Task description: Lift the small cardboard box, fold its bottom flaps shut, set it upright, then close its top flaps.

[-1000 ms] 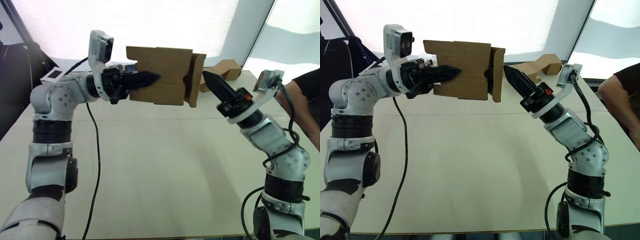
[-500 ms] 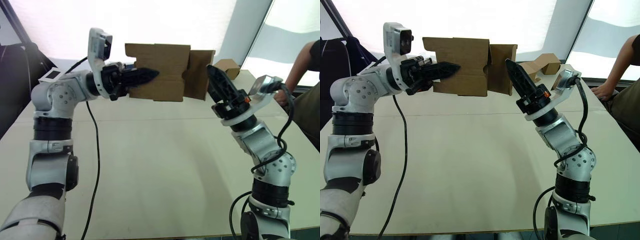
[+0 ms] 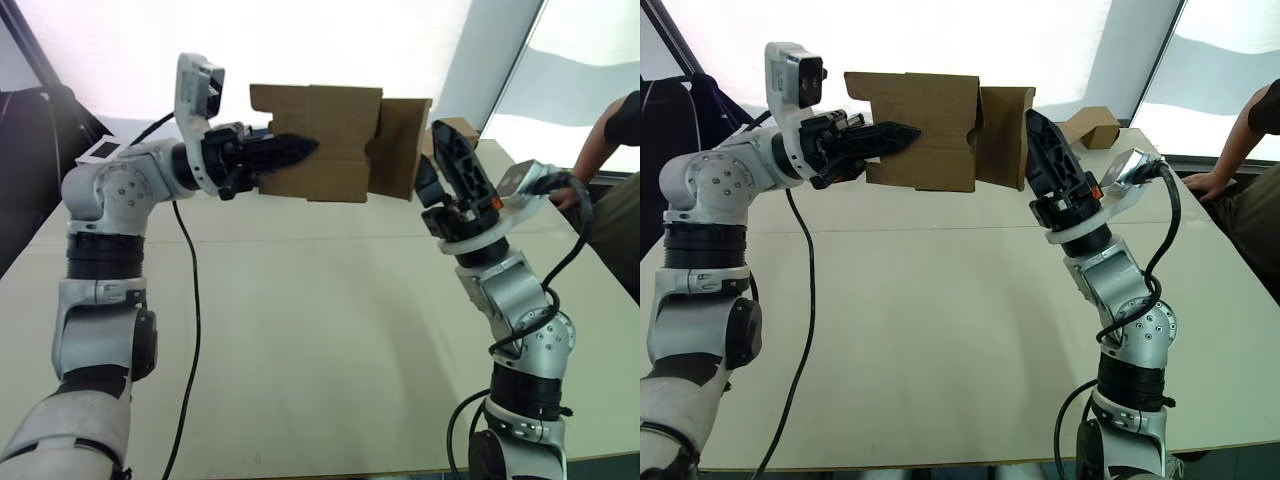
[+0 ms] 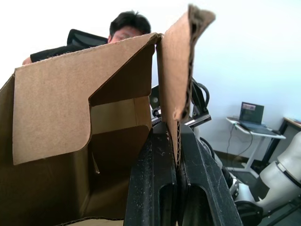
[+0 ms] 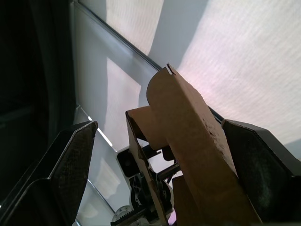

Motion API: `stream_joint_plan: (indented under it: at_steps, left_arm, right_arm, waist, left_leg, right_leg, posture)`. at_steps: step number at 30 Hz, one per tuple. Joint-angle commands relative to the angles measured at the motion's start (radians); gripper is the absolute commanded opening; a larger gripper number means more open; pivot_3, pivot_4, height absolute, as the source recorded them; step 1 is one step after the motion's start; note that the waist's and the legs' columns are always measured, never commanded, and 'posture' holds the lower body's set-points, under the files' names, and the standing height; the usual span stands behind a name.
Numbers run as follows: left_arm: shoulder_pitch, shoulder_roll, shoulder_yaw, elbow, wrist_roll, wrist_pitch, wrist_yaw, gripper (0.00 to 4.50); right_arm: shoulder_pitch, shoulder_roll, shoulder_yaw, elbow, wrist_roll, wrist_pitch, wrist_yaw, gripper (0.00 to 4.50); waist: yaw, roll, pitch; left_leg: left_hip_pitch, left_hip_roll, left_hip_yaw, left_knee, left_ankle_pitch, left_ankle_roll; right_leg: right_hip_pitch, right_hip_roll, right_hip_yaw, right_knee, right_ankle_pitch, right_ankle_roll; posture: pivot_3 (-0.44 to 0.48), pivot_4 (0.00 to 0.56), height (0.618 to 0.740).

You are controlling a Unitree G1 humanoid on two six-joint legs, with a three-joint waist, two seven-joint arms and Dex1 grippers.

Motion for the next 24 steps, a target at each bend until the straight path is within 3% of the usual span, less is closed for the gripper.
stream_joint_plan:
  at_steps: [1, 4, 7, 10, 24]
  left_arm:
    - [-0.026, 0.004, 0.030, -0.024, -0.016, -0.003, 0.002, 0.00]
    - [-0.025, 0.003, 0.031, -0.025, -0.017, -0.002, 0.005, 0.00]
    - [-0.024, 0.002, 0.031, -0.027, -0.019, -0.001, 0.007, 0.00]
    - [-0.023, 0.002, 0.032, -0.027, -0.020, -0.001, 0.010, 0.00]
    - [-0.018, -0.003, 0.032, -0.029, -0.021, -0.002, 0.014, 0.00]
  right_arm:
    - [0.004, 0.027, 0.014, -0.015, 0.012, -0.022, -0.004, 4.48]
    - [0.006, 0.040, 0.021, -0.014, 0.006, -0.029, -0.007, 4.48]
    - [0.005, 0.048, 0.024, -0.008, 0.002, -0.040, -0.012, 3.80]
    - [0.003, 0.050, 0.024, -0.005, 0.009, -0.044, -0.009, 2.83]
    - [-0.003, 0.077, 0.061, 0.001, -0.028, -0.055, -0.014, 2.83]
  waist:
    - [0.000, 0.000, 0.000]
    - [0.000, 0.000, 0.000]
    - [0.000, 0.000, 0.000]
    - [-0.001, 0.000, 0.000]
    - [-0.001, 0.000, 0.000]
  left_leg:
    - [0.000, 0.000, 0.000, 0.000, 0.000, 0.000]
    - [0.000, 0.000, 0.000, 0.000, 0.000, 0.000]
    - [0.000, 0.000, 0.000, 0.000, 0.000, 0.000]
    - [0.000, 0.000, 0.000, 0.000, 0.000, 0.000]
    - [0.000, 0.000, 0.000, 0.000, 0.000, 0.000]
  right_leg:
    - [0.000, 0.000, 0.000, 0.000, 0.000, 0.000]
    - [0.000, 0.000, 0.000, 0.000, 0.000, 0.000]
    - [0.000, 0.000, 0.000, 0.000, 0.000, 0.000]
    - [0.000, 0.000, 0.000, 0.000, 0.000, 0.000]
    - [0.000, 0.000, 0.000, 0.000, 0.000, 0.000]
  posture:
    - [0.000, 0.150, 0.740]
    - [0.000, 0.150, 0.740]
    - [0.000, 0.150, 0.740]
    - [0.000, 0.150, 0.740]
    - [0.000, 0.150, 0.740]
